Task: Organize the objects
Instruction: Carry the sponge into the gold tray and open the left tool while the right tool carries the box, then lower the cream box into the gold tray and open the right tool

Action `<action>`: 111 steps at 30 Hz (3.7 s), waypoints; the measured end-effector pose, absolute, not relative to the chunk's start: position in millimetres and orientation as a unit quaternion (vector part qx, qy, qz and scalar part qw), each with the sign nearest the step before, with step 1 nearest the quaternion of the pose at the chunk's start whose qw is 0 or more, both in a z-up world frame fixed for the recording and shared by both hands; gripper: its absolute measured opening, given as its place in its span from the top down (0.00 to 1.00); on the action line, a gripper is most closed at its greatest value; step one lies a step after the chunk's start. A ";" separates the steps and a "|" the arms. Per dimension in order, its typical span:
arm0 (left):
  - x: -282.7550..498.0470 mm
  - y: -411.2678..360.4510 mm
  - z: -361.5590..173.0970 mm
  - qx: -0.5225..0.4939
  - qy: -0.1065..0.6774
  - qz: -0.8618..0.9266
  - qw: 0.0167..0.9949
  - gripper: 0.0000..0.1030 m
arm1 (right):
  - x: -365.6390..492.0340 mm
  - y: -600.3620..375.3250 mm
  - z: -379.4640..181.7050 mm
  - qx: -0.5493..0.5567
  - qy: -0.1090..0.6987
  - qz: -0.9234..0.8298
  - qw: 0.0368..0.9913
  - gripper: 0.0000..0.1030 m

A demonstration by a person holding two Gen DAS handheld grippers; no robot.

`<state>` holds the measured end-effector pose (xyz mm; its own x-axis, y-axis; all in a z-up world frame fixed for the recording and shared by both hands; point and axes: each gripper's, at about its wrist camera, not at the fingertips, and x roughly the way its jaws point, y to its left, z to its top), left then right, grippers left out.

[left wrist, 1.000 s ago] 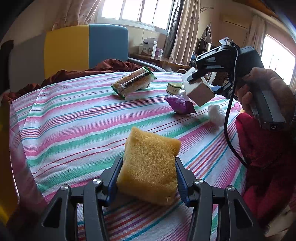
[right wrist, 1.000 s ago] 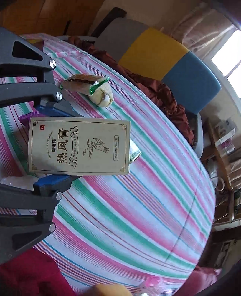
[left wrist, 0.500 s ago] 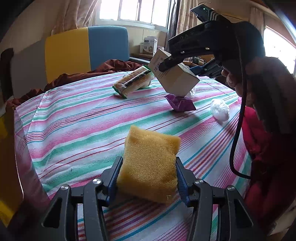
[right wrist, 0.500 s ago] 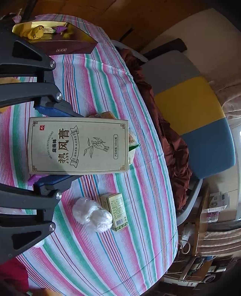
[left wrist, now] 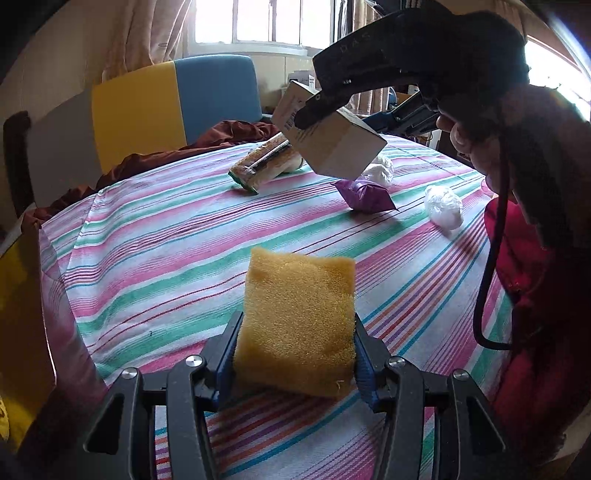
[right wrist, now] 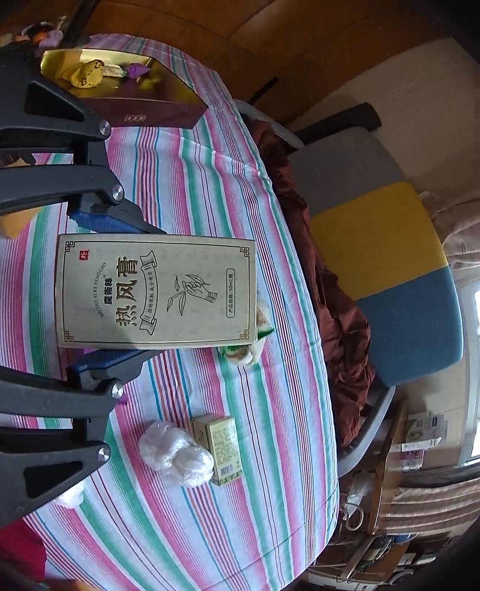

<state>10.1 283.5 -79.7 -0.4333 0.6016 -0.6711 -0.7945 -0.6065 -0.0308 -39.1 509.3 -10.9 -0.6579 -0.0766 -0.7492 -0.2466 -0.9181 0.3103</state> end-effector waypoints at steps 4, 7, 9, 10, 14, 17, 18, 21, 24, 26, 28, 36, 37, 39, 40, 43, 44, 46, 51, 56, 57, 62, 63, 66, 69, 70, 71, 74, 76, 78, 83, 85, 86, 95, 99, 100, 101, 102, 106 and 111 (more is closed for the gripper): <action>9.6 283.5 -79.6 -0.330 0.146 0.834 0.418 0.48 | -47.5 485.7 -19.4 -0.441 0.170 0.881 -0.006 0.50; 9.5 284.1 -79.4 -0.331 0.147 0.834 0.417 0.48 | -55.0 468.5 -32.9 -0.479 0.129 0.868 -0.013 0.50; 10.2 283.4 -79.3 -0.332 0.146 0.834 0.415 0.48 | -57.7 461.5 -41.4 -0.499 0.104 0.860 -0.007 0.50; 10.4 282.9 -79.0 -0.333 0.146 0.835 0.414 0.48 | -59.1 459.4 -46.8 -0.512 0.091 0.854 0.001 0.50; 11.7 279.7 -76.4 -0.343 0.144 0.839 0.398 0.49 | -61.6 456.1 -56.2 -0.531 0.056 0.845 0.026 0.51; 13.4 273.9 -69.9 -0.355 0.131 0.838 0.393 0.49 | -60.6 456.3 -56.0 -0.531 0.053 0.845 0.026 0.51; 15.0 270.9 -65.7 -0.353 0.126 0.838 0.395 0.49 | -60.8 457.0 -55.7 -0.531 0.054 0.845 0.027 0.51; 18.2 259.8 -46.2 -0.342 0.112 0.844 0.397 0.49 | -60.4 456.8 -55.0 -0.531 0.051 0.845 0.027 0.51; 8.5 242.7 -18.2 -0.332 0.090 0.857 0.384 0.49 | -60.7 455.9 -54.6 -0.531 0.049 0.845 0.030 0.51; -8.0 223.4 -0.4 -0.337 0.066 0.866 0.364 0.49 | -60.9 456.1 -54.6 -0.531 0.049 0.845 0.031 0.51; -30.8 196.3 13.6 -0.349 0.037 0.874 0.337 0.49 | -60.7 455.7 -55.0 -0.531 0.048 0.845 0.033 0.51; -129.6 84.5 4.9 -0.428 -0.030 0.887 0.171 0.49 | -61.2 451.8 -55.1 -0.532 0.037 0.845 0.035 0.50; -140.5 72.8 -2.0 -0.443 -0.041 0.883 0.149 0.49 | -61.5 451.6 -55.0 -0.532 0.037 0.845 0.035 0.50; -154.2 58.4 -14.4 -0.479 -0.055 0.866 0.132 0.49 | -61.7 452.1 -54.7 -0.532 0.039 0.845 0.035 0.50; -162.6 50.2 -19.9 -0.489 -0.065 0.863 0.113 0.49 | -61.8 452.2 -54.6 -0.532 0.039 0.845 0.035 0.50; -182.3 36.1 -30.9 -0.507 -0.077 0.854 0.083 0.49 | -61.9 452.8 -54.6 -0.532 0.039 0.845 0.035 0.50; -187.7 30.5 -33.1 -0.509 -0.078 0.854 0.068 0.49 | -61.8 452.7 -54.6 -0.532 0.040 0.845 0.035 0.50; -202.2 27.4 -40.3 -0.516 -0.067 0.852 0.059 0.48 | -62.0 452.8 -54.6 -0.532 0.039 0.845 0.035 0.50; -221.6 8.2 -59.7 -0.534 -0.086 0.841 0.014 0.45 | -62.2 452.9 -54.5 -0.532 0.040 0.845 0.035 0.50; -200.4 3.4 -45.5 -0.514 -0.088 0.853 0.022 0.39 | -62.1 452.9 -54.8 -0.532 0.040 0.845 0.035 0.50; -198.7 -1.4 -39.9 -0.506 -0.086 0.858 0.023 0.29 | -62.2 452.9 -54.8 -0.532 0.039 0.845 0.035 0.50; -178.5 -15.3 -20.9 -0.477 -0.095 0.873 0.032 0.21 | -62.6 452.3 -55.0 -0.532 0.036 0.845 0.043 0.50; -171.4 -20.3 -15.8 -0.470 -0.100 0.876 0.032 0.21 | -62.3 451.6 -54.8 -0.532 0.034 0.845 0.046 0.50; -157.9 -31.9 -2.5 -0.447 -0.101 0.888 0.036 0.22 | -60.5 448.3 -51.9 -0.532 0.036 0.844 0.053 0.50; -138.8 -47.5 10.8 -0.424 -0.102 0.900 0.030 0.22 | -58.8 435.3 -38.4 -0.519 0.045 0.853 0.040 0.50; -132.3 -52.0 14.2 -0.417 -0.101 0.903 0.028 0.22 | -59.7 427.0 -31.9 -0.512 0.046 0.857 0.032 0.50; -126.7 -57.0 16.7 -0.411 -0.100 0.906 0.024 0.22 | -61.3 416.5 -24.3 -0.503 0.048 0.863 0.021 0.50; -108.0 -71.7 22.8 -0.393 -0.097 0.914 0.018 0.21 | -69.6 375.6 3.8 -0.475 0.045 0.879 -0.024 0.50; -97.0 -79.2 24.4 -0.386 -0.092 0.918 0.014 0.21 | -77.1 341.9 19.7 -0.459 0.041 0.885 -0.061 0.50; -87.4 -85.6 23.7 -0.383 -0.089 0.919 0.013 0.20 | -88.2 306.4 28.8 -0.451 0.041 0.886 -0.097 0.50; -72.2 -97.5 15.7 -0.388 -0.098 0.916 0.018 0.20 | -127.4 224.4 14.7 -0.467 0.047 0.872 -0.139 0.50; -70.7 -101.5 12.0 -0.395 -0.108 0.912 0.022 0.20 | -144.9 200.0 0.1 -0.482 0.051 0.865 -0.131 0.50; -70.7 -102.0 10.9 -0.395 -0.110 0.912 0.022 0.20 | -154.0 188.2 -7.4 -0.489 0.049 0.862 -0.124 0.50; -70.8 -106.3 5.4 -0.396 -0.127 0.909 0.025 0.20 | -154.6 103.0 -64.2 -0.560 0.004 0.793 -0.239 0.47; -71.2 -101.9 2.1 -0.401 -0.125 0.907 0.025 0.20 | -139.3 96.9 -62.0 -0.559 0.001 0.787 -0.262 0.39; -70.3 -99.9 2.7 -0.400 -0.121 0.908 0.024 0.20 | -138.7 100.2 -60.7 -0.556 0.011 0.788 -0.262 0.33; -69.5 -98.1 3.8 -0.398 -0.117 0.910 0.025 0.20 | -137.9 104.1 -58.7 -0.552 0.020 0.793 -0.258 0.18; -68.4 -95.7 5.3 -0.394 -0.111 0.912 0.025 0.20 | -135.1 107.3 -55.9 -0.544 0.028 0.800 -0.253 0.14; -63.1 -86.5 11.2 -0.382 -0.089 0.920 0.019 0.18 | -127.6 129.7 -41.5 -0.519 0.060 0.818 -0.241 0.14; -56.1 -73.8 15.0 -0.377 -0.074 0.923 0.021 0.18 | -121.9 153.5 -21.0 -0.495 0.074 0.837 -0.221 0.14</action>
<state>-56.1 -73.8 15.0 -0.7148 0.0938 -0.6930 0.0174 -0.9883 -0.1517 -121.9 153.5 -21.0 -0.4116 -0.4434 -0.7962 0.2964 -0.8913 0.3432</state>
